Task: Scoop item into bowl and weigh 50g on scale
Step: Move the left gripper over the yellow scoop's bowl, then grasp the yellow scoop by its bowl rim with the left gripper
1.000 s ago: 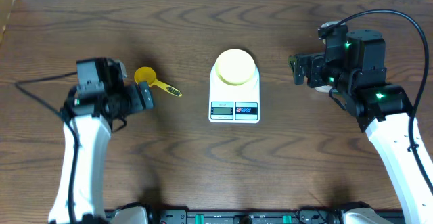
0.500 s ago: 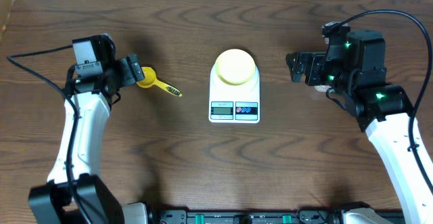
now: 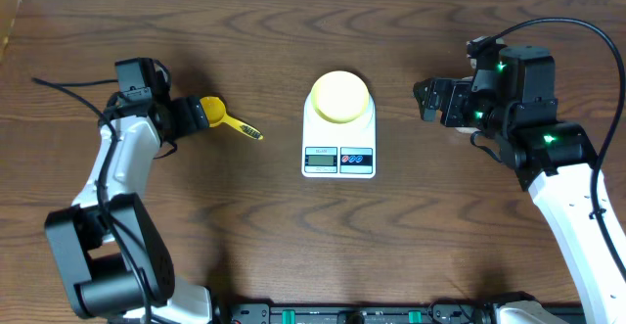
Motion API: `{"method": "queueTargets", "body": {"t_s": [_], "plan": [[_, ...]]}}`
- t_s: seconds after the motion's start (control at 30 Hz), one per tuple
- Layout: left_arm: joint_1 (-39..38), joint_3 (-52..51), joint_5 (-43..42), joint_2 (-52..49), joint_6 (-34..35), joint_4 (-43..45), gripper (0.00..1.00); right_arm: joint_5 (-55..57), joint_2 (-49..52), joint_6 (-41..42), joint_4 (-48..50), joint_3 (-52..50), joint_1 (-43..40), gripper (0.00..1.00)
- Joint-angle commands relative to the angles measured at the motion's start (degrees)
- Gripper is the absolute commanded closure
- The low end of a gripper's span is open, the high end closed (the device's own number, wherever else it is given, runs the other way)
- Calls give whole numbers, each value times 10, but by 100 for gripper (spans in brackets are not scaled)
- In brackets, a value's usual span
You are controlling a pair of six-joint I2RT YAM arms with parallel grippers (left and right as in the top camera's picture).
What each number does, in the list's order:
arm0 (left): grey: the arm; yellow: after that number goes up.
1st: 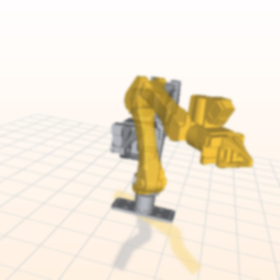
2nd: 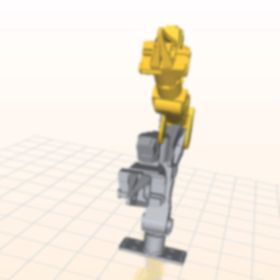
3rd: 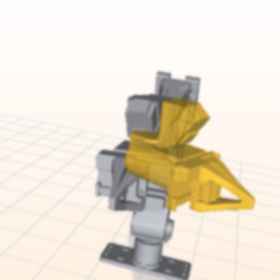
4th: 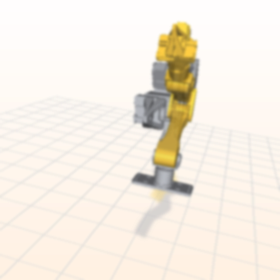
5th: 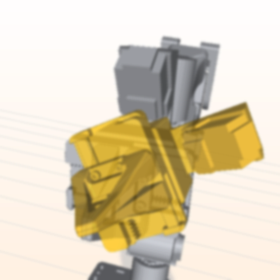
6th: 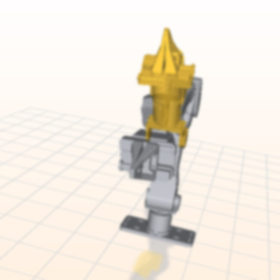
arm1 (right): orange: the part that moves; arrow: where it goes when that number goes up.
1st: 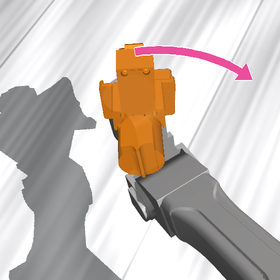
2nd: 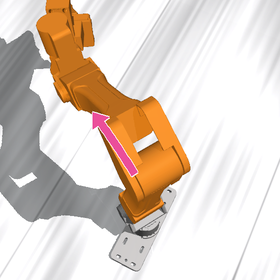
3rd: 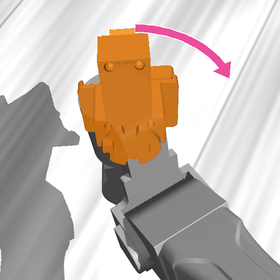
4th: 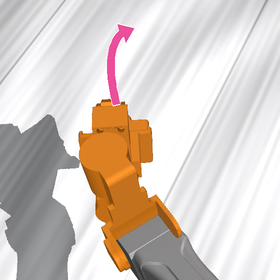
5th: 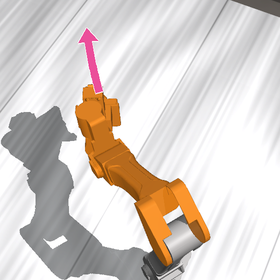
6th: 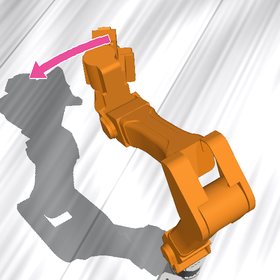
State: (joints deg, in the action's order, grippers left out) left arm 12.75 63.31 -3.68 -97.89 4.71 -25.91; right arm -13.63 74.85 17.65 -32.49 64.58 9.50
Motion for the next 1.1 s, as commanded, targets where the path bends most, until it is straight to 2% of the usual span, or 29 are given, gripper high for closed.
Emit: {"method": "queueTargets", "body": {"t_s": [0.0, 0.77, 0.9, 1.07], "plan": [[2, 8, 7, -21, 4, 4, 5, -10, -6, 12, -7, 12, 0, 1], [2, 8, 0, -99, 3, 108, 5, -20, -6, 12, -7, 12, 0, 1], [2, 8, 1, -100, 3, 115, 11, -20, -6, 12, -7, 12, 0, 1], [2, 8, 0, -102, 3, 124, 12, -20, -6, 12, -6, 12, 0, 1]]}}
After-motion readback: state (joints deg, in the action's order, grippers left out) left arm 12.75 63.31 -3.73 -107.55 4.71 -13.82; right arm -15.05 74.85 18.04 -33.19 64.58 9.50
